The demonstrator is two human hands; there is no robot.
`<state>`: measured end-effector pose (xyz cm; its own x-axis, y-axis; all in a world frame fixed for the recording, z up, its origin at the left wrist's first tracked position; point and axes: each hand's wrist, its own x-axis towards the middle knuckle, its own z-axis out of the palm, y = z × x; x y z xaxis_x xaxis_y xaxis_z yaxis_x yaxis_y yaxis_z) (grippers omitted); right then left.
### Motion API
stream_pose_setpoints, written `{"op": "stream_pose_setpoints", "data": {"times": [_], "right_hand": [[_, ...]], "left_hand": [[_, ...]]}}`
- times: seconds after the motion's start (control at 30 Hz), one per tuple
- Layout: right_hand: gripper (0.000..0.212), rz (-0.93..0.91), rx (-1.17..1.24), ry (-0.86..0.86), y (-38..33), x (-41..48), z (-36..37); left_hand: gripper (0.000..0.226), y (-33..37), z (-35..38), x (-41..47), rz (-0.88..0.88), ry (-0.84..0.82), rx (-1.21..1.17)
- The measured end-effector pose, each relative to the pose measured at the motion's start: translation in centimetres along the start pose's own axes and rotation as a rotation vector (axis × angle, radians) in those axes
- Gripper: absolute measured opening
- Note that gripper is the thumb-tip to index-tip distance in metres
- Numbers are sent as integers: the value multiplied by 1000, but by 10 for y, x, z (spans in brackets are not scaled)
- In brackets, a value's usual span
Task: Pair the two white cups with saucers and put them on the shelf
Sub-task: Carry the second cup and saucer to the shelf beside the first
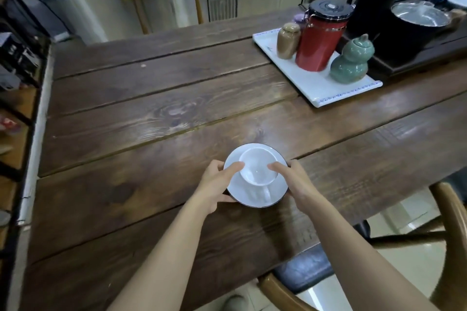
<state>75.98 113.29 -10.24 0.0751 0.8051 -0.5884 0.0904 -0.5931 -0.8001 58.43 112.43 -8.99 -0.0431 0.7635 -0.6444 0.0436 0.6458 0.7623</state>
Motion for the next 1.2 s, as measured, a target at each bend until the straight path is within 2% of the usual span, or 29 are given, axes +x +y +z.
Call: {"op": "stream_pose_setpoints", "data": {"times": [0.13,0.23,0.4,0.57,0.7,0.83,0.93,1.0,1.1,1.2], "right_hand": [[62,-115,-21,-76,-21,-28,25],[47,-213,-112,-176,-27,-53,53],[32,-305,-243,-406,-7,-111,109],[35,-321,-296,-670,36,-189,173],[37,-281,-375,-833,73,-256,217],[43,-303,-464,-983,101,-324,262],[33,-346,-512,-1070,128,-382,299],[15,-369,-543,-1119,148,-424,321],[4,-410,-561,-1195,184,-483,357],[28,-393,-566,-1302,229,-547,397]], "left_hand": [[47,2,-25,-33,33,58,-87],[53,-13,-50,-69,51,148,-206],[49,-69,-89,-156,101,382,-372],[61,-146,-121,-246,83,694,-523],[40,-200,-145,-316,97,840,-652],[45,-251,-169,-388,112,996,-730],[45,-291,-189,-445,123,1104,-770],[35,-318,-202,-485,132,1171,-774],[28,-359,-226,-545,114,1276,-769],[41,-403,-252,-610,49,1393,-724]]}}
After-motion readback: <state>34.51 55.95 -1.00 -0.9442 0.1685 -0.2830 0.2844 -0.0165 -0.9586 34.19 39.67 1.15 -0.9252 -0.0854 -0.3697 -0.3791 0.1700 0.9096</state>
